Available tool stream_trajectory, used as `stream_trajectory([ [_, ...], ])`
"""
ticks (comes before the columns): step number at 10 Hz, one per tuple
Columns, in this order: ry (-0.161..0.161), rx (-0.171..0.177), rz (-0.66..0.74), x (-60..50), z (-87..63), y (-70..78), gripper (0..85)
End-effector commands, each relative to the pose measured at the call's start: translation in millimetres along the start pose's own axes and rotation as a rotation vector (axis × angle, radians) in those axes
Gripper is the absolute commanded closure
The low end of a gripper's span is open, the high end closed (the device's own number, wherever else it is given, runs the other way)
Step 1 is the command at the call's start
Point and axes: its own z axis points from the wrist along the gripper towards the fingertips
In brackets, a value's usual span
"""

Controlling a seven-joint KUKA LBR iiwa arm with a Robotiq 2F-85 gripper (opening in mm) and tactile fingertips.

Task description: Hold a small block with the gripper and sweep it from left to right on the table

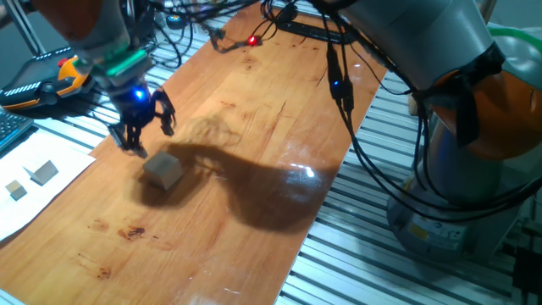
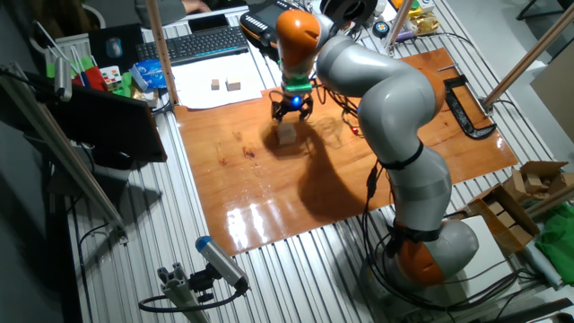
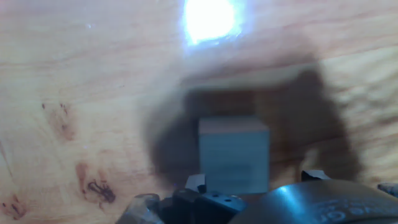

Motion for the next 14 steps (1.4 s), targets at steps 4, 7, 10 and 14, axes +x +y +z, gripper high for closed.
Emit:
stream_trajectory([
  [4, 0.008, 0.017, -0.059, -11.0, -21.2, -22.0, 15.7],
  [7, -0.012, 0.018, -0.085, -6.3, -30.1, -30.4, 16.7],
  [10, -0.003, 0.024, -0.079, -1.8, -35.1, -35.5, 16.3],
  [14, 0.003, 0.017, -0.085, -1.7, -36.0, -38.5, 16.3],
])
